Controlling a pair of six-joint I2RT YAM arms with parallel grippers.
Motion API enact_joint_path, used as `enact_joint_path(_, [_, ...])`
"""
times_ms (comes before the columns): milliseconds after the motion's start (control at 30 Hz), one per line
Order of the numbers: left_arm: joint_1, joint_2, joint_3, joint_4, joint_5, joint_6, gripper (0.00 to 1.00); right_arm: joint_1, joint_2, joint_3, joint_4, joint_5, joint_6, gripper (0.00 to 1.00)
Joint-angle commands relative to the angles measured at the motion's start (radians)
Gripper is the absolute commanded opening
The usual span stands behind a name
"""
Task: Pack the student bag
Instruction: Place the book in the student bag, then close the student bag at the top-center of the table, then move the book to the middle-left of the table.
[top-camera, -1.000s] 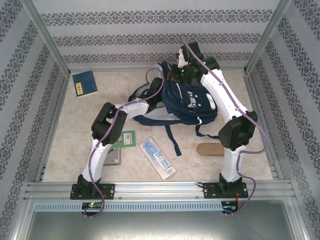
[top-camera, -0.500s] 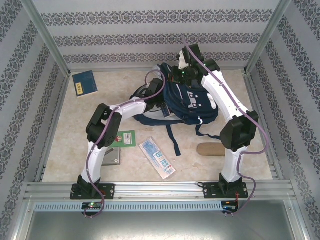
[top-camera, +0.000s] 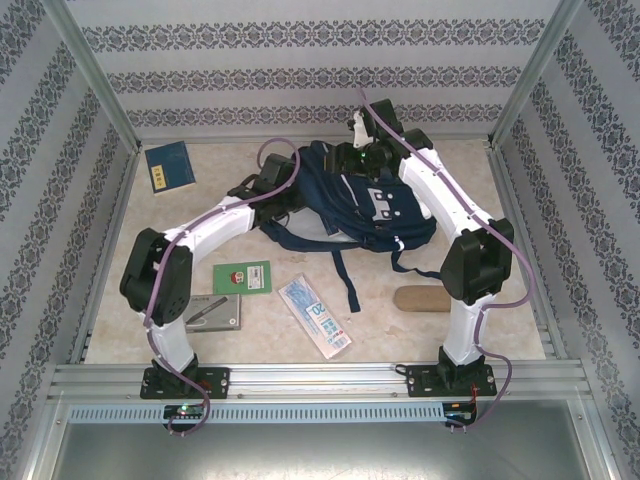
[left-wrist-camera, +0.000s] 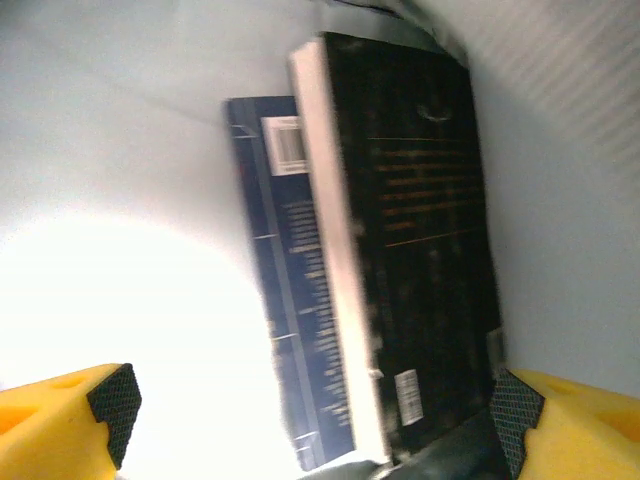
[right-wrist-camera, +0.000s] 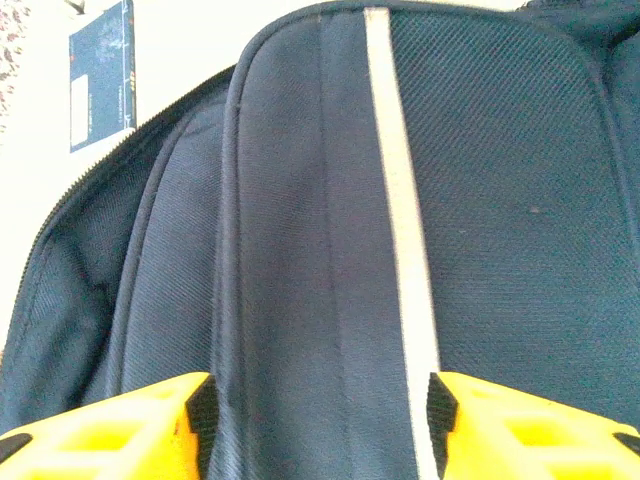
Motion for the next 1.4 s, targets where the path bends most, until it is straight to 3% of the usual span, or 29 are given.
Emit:
enact_joint_path(0, [0.071, -0.091, -0.016, -0.08, -0.019, 0.087, 0.94, 0.006, -0.035, -0.038, 0.029, 0.02, -0.019, 0.64])
enact_joint_path(133, [0.173, -0.127, -0.029, -0.124, -0.04, 0.132, 0.97, 0.01, -0.044, -0.067, 0.054, 0.013, -0.003, 0.75])
enact_joint_path(267, [0.296, -0.098, -0.01, -0.133, -0.02, 0.171, 0.97, 0.025, -0.055, -0.084, 0.075, 0.007, 0.008, 0.98])
enact_joint_path(467, [0.433, 0.026, 0.069, -0.122, 0.026, 0.208, 0.93, 0.064, -0.061, -0.091, 0.084, 0.008, 0.017, 0.98])
enact_joint_path(733, [0.55, 0.312, 0.387, -0.173, 0.039, 0.242, 0.94, 0.159, -0.056, -0.091, 0.088, 0.016, 0.034, 0.98])
enact_joint_path(967, [0.638, 0.564, 0.684, -0.191, 0.082, 0.177, 0.93, 0.23, -0.056, -0.092, 0.079, 0.034, 0.047, 0.98])
enact_joint_path(1167, [0.697, 0.762, 0.936, -0.31, 0.134, 0.093, 0.92, 0.255, -0.067, -0.105, 0.069, 0.045, 0.057, 0.98])
enact_joint_path(1367, [0.704, 0.805, 0.937, -0.378, 0.178, 0.035, 0.89, 0.266, -0.054, -0.091, 0.064, 0.046, 0.061, 0.98])
